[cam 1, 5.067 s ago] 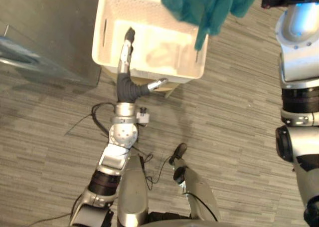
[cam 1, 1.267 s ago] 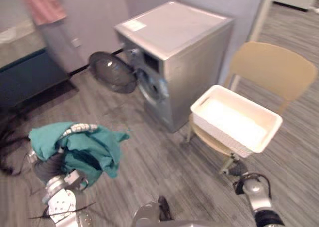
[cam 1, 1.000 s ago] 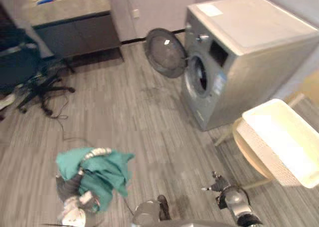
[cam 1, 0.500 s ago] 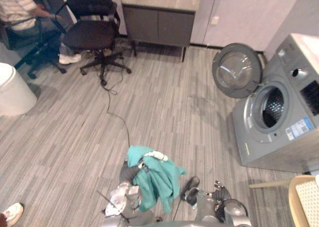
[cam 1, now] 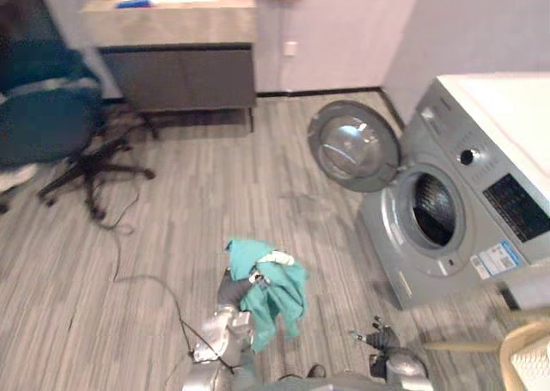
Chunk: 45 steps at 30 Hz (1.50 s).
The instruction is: Pick up the laundry basket with both hands and put the clothes into the washing machine.
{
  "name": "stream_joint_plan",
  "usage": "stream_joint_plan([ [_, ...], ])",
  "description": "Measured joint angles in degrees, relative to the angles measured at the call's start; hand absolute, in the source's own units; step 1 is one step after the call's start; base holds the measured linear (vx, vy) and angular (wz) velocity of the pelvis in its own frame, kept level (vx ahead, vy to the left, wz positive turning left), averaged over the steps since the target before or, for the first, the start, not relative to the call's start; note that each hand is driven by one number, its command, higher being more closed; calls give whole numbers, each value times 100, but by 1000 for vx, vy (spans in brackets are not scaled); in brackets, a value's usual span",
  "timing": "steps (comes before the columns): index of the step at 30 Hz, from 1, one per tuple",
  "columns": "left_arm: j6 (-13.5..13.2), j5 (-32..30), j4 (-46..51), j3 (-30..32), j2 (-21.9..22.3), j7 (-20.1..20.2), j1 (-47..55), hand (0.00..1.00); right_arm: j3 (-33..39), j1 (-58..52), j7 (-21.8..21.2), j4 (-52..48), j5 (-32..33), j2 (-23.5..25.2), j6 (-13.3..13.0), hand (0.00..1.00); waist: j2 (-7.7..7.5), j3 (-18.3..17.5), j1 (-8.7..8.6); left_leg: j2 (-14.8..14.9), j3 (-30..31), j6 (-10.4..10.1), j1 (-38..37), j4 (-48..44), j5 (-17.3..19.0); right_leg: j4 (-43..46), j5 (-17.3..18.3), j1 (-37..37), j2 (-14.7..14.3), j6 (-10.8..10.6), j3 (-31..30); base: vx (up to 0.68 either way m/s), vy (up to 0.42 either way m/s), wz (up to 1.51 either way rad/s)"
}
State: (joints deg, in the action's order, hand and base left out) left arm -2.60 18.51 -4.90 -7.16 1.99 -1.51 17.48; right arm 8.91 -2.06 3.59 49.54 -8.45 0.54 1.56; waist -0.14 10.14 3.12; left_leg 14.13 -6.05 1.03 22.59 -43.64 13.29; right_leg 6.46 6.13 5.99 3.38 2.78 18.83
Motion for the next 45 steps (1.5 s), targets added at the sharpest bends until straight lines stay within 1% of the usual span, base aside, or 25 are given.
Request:
stream_joint_plan([
  [1,-3,1,0,4,9,-4,5,100,-75,5,-1,3,-5,8,-16,0,3,-1,56,-105,317,-137,-100,679,-90,46,8,-23,84,-103,-201,408,590,-179],
  [2,-22,1,10,7,89,-25,26,100,-147,-32,-8,38,-15,-7,-62,0,195,-57,146,-229,1166,-377,-377,2031,-440,124,150,-20,144,-441,-622,309,571,-186],
  [3,-42,5,-30,-18,136,-86,91,100,-261,-42,-17,112,-25,-49,-104,0,356,-50,195,-134,1546,-958,-581,2483,-1428,214,351,-8,145,-938,-982,283,561,-158],
  [6,-47,57,122,109,-28,-238,94,100,-371,-225,-94,117,-130,337,-125,0,-207,-128,94,-456,936,-812,-646,1863,-737,514,322,-216,513,-1039,-1282,218,358,-81],
  [10,-44,58,335,109,-49,-233,357,100,-501,-290,-143,70,-237,346,-132,0,-231,-151,97,-217,-256,-585,-1089,1211,76,1106,280,-538,850,-1045,-1349,144,296,-151],
  [12,-39,54,335,122,-62,-231,411,100,-475,-282,-150,27,-245,343,-133,0,-233,-155,43,-114,-1116,-511,-1523,1329,221,2107,260,-1193,1309,-707,-344,59,193,-190],
  [14,-37,55,306,135,-69,-224,424,100,-470,-236,-154,88,-280,325,-151,0,-195,-192,-76,-45,-1707,-555,-1873,1515,290,2103,142,-1248,1602,-469,831,83,140,-183],
  [15,-39,57,228,209,-72,-202,390,100,-469,-189,-169,140,-323,285,-144,0,-85,-273,-127,113,-2200,-551,-2017,1683,283,1857,8,-1338,1601,-266,1440,100,63,-158],
  [19,-2,62,-449,591,-102,-102,61,100,-412,196,-267,551,-468,114,-106,0,95,-278,-219,554,-3010,-720,-2098,1681,380,1547,-67,-1617,1408,-202,2142,137,-47,-130],
  [23,91,170,-1285,761,-54,-110,-283,100,-268,272,-275,563,-562,-145,-106,0,284,-183,-165,883,-2653,-829,-2357,1549,442,2060,308,-1696,1146,-254,2266,300,-229,-89],
  [24,172,213,-1445,730,40,-110,-348,100,-171,277,-271,529,-554,-278,-113,0,505,-169,-257,998,-2354,-768,-2337,1327,351,2068,363,-1545,1006,-259,2305,334,-220,-18],
  [25,197,238,-1571,678,180,-130,-446,100,-45,236,-264,579,-550,-455,-103,0,598,-138,-272,1083,-2179,-521,-2345,987,163,2240,424,-1418,1033,-215,2309,355,-285,-35],
  [26,189,351,-1700,689,196,-131,-504,100,-9,162,-258,648,-440,-622,-94,0,654,-84,-225,1314,-2036,-77,-2293,208,-315,2556,741,-1476,924,-298,2297,199,-286,-56],
  [28,154,457,-1884,906,126,-179,-504,100,2,144,-234,680,-308,-577,-117,0,672,-60,-218,1712,-1818,-7,-2033,-701,-705,1834,741,-1166,459,-87,2268,53,-262,-78],
  [29,191,608,-2070,938,48,-283,-515,100,18,159,-151,778,-226,-626,-97,0,814,-104,-211,1893,-1362,-91,-1628,-1672,-565,1682,755,-1007,181,-8,2063,173,-180,-90],
  [31,193,713,-2079,936,6,-358,-542,100,30,167,-90,813,-102,-577,-93,0,648,2,-223,1670,-1209,-261,-1257,-2141,-343,1455,740,-771,168,-60,1857,263,-103,-70],
  [32,192,814,-2078,954,-9,-390,-564,100,18,163,-75,845,-97,-522,-88,0,464,88,-214,1503,-1210,-293,-1050,-2077,-255,1197,676,-517,193,-160,1724,254,-59,-47],
  [33,192,875,-2075,958,-30,-404,-568,100,17,155,-70,900,-94,-478,-79,0,315,112,-207,1371,-1215,-302,-868,-1718,-233,997,623,-320,254,-250,1629,245,-31,-46],
  [36,191,992,-2064,961,-31,-469,-528,100,20,168,-38,977,-61,-452,-76,0,182,126,-196,1026,-1102,-338,-611,-74,-255,726,479,-67,411,-493,1336,282,171,-54],
  [37,188,1068,-2066,1007,-31,-506,-524,100,41,186,-6,984,-42,-449,-63,0,206,116,-219,604,-843,-532,-684,1628,-490,651,403,66,549,-666,1213,456,519,-64],
  [38,151,1125,-2121,1031,-90,-519,-545,100,155,181,5,1017,-5,-391,-70,0,154,111,-179,253,-539,-721,-910,2404,-1234,606,407,149,680,-910,1050,401,459,-36],
  [39,135,1131,-2152,1046,-168,-532,-589,100,152,171,6,996,11,-296,-66,0,16,92,-231,108,-499,-654,-935,2440,-1281,544,405,169,763,-905,1017,287,290,-1],
  [41,6,1239,-2197,1252,-378,-671,-792,100,121,159,-15,982,-12,-85,-106,0,-176,115,-218,-68,-443,-575,-900,2394,-1215,211,284,70,544,-820,845,111,70,18],
  [44,-66,1254,-2221,1425,-423,-760,-918,100,44,159,-7,849,-50,-170,-137,0,-81,208,-243,17,-432,-549,-773,1750,-740,551,187,-54,601,-848,603,33,170,-31],
  [45,-128,1335,-2217,1460,-419,-785,-1046,100,-84,195,-4,772,-69,-285,-140,0,44,330,-213,97,-420,-545,-597,1485,-539,882,252,-336,669,-945,480,-49,243,-49],
])
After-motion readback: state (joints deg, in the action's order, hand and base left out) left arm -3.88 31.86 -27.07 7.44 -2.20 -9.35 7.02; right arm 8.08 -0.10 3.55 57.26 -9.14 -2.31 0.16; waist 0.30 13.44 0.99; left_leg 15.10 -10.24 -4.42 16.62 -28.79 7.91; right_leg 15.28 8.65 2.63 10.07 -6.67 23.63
